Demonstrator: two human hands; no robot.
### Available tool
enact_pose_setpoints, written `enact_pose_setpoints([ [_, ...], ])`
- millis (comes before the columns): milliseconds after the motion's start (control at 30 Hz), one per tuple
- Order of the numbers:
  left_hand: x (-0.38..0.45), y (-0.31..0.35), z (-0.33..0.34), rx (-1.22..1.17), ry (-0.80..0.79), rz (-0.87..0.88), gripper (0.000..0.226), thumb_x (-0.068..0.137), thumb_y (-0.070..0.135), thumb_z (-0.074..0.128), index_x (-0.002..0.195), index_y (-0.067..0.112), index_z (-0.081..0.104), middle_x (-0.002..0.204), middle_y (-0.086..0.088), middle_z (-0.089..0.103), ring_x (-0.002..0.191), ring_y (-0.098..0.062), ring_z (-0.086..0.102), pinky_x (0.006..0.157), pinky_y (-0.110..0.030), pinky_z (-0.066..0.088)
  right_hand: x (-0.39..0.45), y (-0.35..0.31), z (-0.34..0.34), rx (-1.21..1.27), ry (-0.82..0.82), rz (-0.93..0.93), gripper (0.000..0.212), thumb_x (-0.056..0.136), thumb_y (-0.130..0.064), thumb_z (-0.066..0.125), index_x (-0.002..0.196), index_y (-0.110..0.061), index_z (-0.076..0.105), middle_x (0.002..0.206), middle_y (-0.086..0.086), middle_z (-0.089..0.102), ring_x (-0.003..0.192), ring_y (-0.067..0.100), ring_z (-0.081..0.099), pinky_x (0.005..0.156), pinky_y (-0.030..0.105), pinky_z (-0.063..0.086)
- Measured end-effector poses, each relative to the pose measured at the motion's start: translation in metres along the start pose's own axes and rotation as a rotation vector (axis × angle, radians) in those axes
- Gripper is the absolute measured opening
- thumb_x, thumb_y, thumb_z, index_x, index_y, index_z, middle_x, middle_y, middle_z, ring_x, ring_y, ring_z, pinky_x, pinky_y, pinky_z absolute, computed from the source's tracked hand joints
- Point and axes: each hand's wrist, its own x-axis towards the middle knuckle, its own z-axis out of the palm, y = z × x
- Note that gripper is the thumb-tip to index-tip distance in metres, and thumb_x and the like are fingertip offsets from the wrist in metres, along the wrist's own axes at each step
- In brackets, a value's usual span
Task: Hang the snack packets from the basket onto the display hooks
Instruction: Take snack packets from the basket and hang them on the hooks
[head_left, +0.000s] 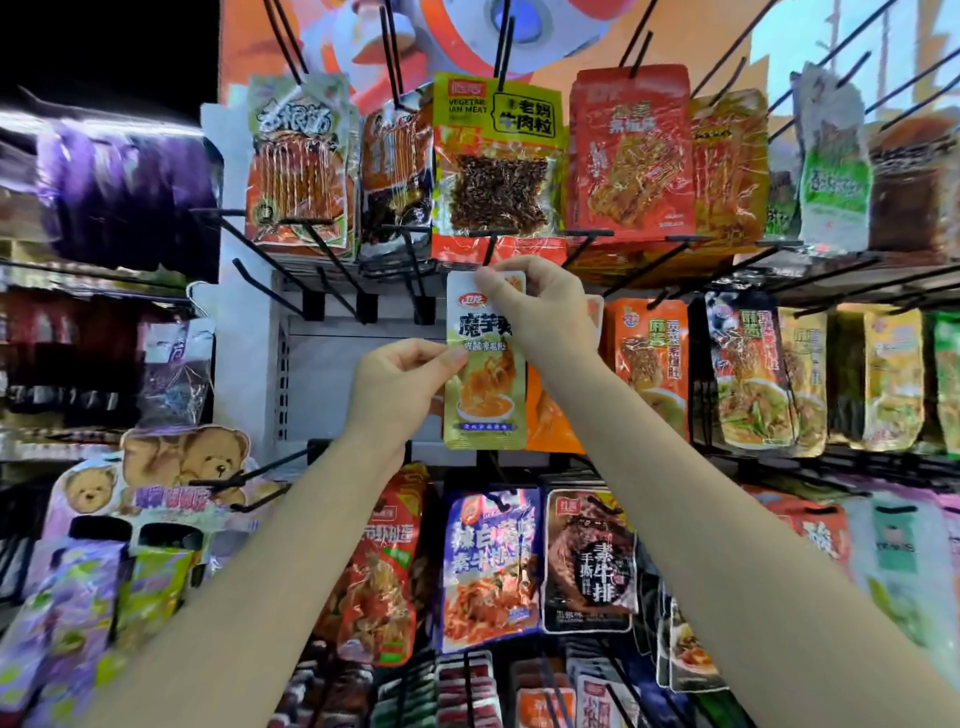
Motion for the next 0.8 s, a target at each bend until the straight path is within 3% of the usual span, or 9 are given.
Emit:
enact_pose_setpoints([
  [133,0.0034,0.0021,-0.0044,0.006,0.003,0.019,0.014,0.088,0.019,0.077,0.074,0.018,0.074,0.075,-0.002,0.074,0.075,-0.022,0.067,0.071,-0.040,0.055,0.0010,0.0009,0.0046,0.008,0.061,-0.049,0.023,0.094,-0.033,0.070,0.077,-0.018,0.064,0.075,0.017,0.064,0.067,0.016,0.053,0.062,0.040,0.047],
  [300,0.0030,0.0052,0.0005,0.012,-0.014,0.039,0.015,0.088,0.017,0.077,0.074,0.015,0.073,0.067,0.003,0.073,0.065,-0.015,0.067,0.064,-0.035,0.056,0.0014,0.0036,0.0000,0.087,0.047,0.017,0.031,0.094,-0.031,0.070,0.070,-0.016,0.060,0.063,-0.001,0.051,0.055,0.005,0.044,0.054,0.017,0.038],
  [367,0.0045,0.0032,0.0012,0.002,-0.007,0.020,0.015,0.088,0.017,0.077,0.074,0.016,0.072,0.066,0.005,0.072,0.065,-0.013,0.066,0.065,-0.035,0.055,0.0018,0.0029,0.0002,0.105,0.028,0.045,0.031,0.094,-0.033,0.070,0.070,-0.018,0.060,0.065,0.000,0.052,0.060,0.010,0.049,0.056,0.023,0.041],
  [500,0.0046,0.0021,0.0024,0.025,-0.007,0.028,0.014,0.090,0.018,0.076,0.077,0.016,0.071,0.066,0.008,0.071,0.059,-0.005,0.065,0.052,-0.022,0.051,0.0047,0.0037,0.0019,0.122,0.018,0.100,0.030,0.095,-0.038,0.069,0.072,-0.018,0.062,0.068,0.004,0.052,0.065,0.017,0.050,0.060,0.031,0.042],
  [600,0.0046,0.0015,0.0031,0.049,-0.011,0.029,0.013,0.090,0.019,0.075,0.078,0.017,0.070,0.069,0.006,0.071,0.061,-0.005,0.064,0.050,-0.020,0.049,0.0057,0.0028,0.0035,0.180,0.018,0.142,0.029,0.092,-0.039,0.071,0.071,-0.019,0.065,0.078,0.013,0.057,0.072,0.025,0.055,0.065,0.050,0.051],
  [633,0.0048,0.0013,0.0029,0.057,-0.013,0.024,0.014,0.091,0.019,0.075,0.078,0.017,0.070,0.070,0.006,0.072,0.062,-0.005,0.064,0.050,-0.020,0.050,0.0062,0.0022,0.0038,0.193,0.021,0.161,0.029,0.092,-0.038,0.071,0.071,-0.019,0.065,0.079,0.013,0.057,0.074,0.025,0.054,0.066,0.050,0.051],
  [733,0.0040,0.0007,0.0024,0.068,-0.016,0.005,0.013,0.091,0.018,0.075,0.079,0.016,0.071,0.072,0.005,0.072,0.060,-0.003,0.064,0.049,-0.020,0.049,0.0058,-0.0015,0.0032,0.172,0.027,0.210,0.030,0.098,-0.034,0.065,0.074,-0.017,0.064,0.080,0.009,0.052,0.073,0.019,0.049,0.063,0.030,0.042],
  [800,0.0027,-0.0002,0.0020,0.070,-0.004,-0.014,0.012,0.091,0.017,0.075,0.079,0.015,0.071,0.072,0.005,0.071,0.056,-0.001,0.063,0.047,-0.018,0.048,0.0020,-0.0031,0.0003,0.078,0.025,0.179,0.023,0.101,-0.032,0.061,0.083,-0.020,0.067,0.079,0.001,0.058,0.070,0.011,0.052,0.063,0.023,0.042],
])
